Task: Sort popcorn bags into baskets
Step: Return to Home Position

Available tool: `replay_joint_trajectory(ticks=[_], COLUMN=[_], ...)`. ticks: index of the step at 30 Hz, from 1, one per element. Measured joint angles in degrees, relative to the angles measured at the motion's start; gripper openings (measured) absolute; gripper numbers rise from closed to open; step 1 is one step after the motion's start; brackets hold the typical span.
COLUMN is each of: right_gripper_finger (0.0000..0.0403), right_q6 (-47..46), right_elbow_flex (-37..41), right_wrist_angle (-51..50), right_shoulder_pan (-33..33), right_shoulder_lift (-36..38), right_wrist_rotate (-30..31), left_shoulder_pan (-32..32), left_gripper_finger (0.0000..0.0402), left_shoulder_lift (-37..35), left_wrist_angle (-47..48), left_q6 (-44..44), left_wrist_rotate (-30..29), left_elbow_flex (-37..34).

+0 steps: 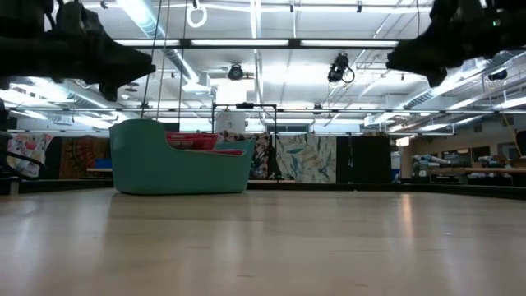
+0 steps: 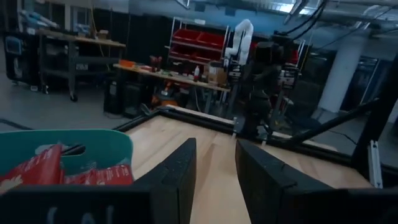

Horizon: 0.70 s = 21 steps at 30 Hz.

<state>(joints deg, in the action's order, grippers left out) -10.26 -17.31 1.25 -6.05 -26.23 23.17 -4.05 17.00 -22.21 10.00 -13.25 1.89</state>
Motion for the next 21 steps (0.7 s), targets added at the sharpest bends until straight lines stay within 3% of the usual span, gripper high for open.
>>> replay_joint_trajectory(ticks=[7, 13, 21], right_gripper_finger=[0.0118, 0.0118, 0.0118], right_q6=[1.59, 1.29, -1.58], right_elbow_flex=[7.62, 12.69, 15.98], right_wrist_angle=[-0.12, 0.40, 0.24], right_shoulder_pan=[5.59, 6.32, 6.32], right_shoulder_lift=[11.79, 20.80, 24.17], right_wrist_rotate=[-0.77, -1.38, 3.67], left_shoulder_pan=[0.62, 0.84, 0.81], left_gripper_finger=[0.0116, 0.0116, 0.0116], left_shoulder_lift=[-1.41, -1.39, -1.28], left_wrist_angle=[-4.38, -8.54, -8.26], left_q6=[-5.13, -12.89, -10.67], left_wrist_rotate=[1.80, 11.96, 12.47], left_elbow_flex=[-1.40, -1.41, -1.42])
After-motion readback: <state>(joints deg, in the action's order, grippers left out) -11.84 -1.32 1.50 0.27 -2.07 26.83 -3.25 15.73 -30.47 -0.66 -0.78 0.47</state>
